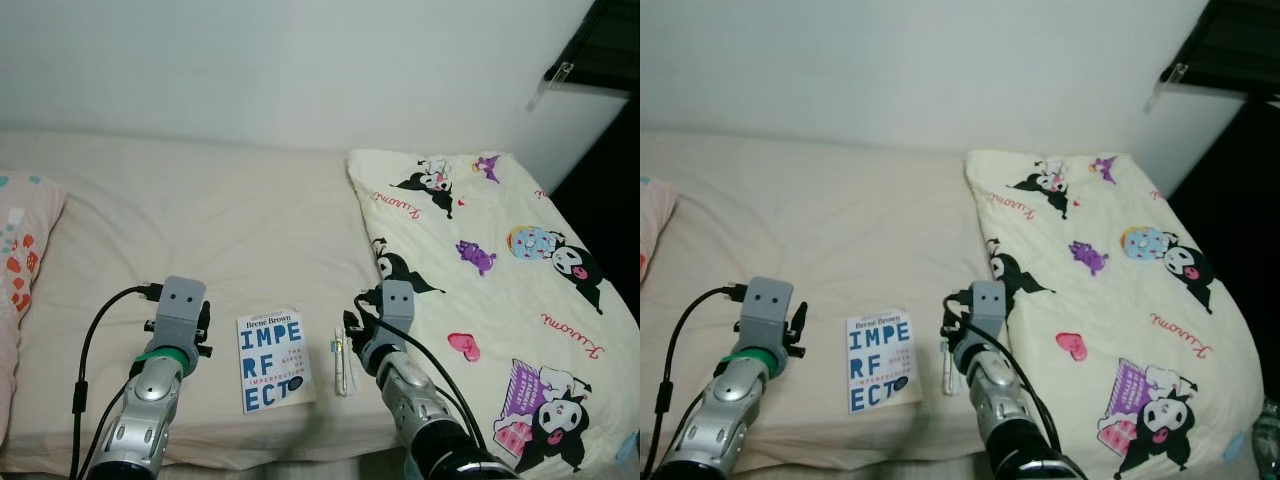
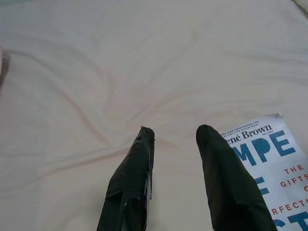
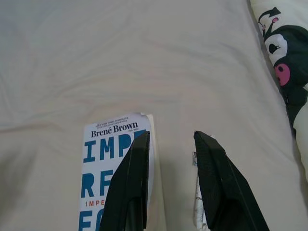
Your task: Clean up the room
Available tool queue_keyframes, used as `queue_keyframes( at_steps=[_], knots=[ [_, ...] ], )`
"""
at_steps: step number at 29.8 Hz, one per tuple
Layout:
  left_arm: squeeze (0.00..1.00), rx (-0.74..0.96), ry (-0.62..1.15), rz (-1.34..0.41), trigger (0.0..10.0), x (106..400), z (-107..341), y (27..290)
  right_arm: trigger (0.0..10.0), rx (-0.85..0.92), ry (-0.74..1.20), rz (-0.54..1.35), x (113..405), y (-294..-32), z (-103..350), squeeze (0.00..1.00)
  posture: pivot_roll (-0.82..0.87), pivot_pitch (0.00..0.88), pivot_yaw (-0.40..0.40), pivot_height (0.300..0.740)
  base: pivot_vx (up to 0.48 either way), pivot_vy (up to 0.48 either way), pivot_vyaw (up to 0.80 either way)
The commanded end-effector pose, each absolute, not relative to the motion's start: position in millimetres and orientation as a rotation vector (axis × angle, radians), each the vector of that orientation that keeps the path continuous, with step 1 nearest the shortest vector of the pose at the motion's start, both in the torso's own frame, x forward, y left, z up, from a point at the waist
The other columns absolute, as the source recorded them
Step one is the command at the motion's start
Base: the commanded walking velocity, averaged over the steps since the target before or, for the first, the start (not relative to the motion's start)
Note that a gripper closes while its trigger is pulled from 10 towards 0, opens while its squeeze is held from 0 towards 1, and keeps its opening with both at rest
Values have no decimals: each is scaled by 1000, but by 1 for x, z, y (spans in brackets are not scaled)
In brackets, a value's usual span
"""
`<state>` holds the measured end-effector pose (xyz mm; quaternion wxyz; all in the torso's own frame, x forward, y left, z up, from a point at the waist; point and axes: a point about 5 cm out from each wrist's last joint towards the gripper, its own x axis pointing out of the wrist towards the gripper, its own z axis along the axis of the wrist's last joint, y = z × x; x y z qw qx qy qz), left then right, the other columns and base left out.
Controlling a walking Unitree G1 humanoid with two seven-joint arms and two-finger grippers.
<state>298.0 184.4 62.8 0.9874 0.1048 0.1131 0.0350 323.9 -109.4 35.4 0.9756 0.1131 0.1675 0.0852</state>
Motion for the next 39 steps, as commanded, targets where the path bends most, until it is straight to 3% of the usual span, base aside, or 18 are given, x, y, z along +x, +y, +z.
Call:
queue_keyframes(
  at_steps=[1,18,31,34,39],
  knots=[
    [0,211,242,64,10000,295,58,182,10000,235,357,156,321,-115,31,0,107,0,-43,656,0,0,0],
    [0,202,250,83,10000,291,55,182,10000,229,353,170,321,-115,32,0,96,13,-55,586,0,0,0],
    [0,184,271,97,10000,282,48,179,10000,203,369,197,320,-116,31,0,85,32,-85,586,0,0,0],
    [0,181,269,113,10000,279,46,180,10000,131,421,249,318,-112,26,0,87,42,-100,586,0,0,0],
    [0,252,238,155,10000,268,48,194,10000,138,390,258,325,-110,33,0,99,73,-118,586,0,0,0]
  ],
)
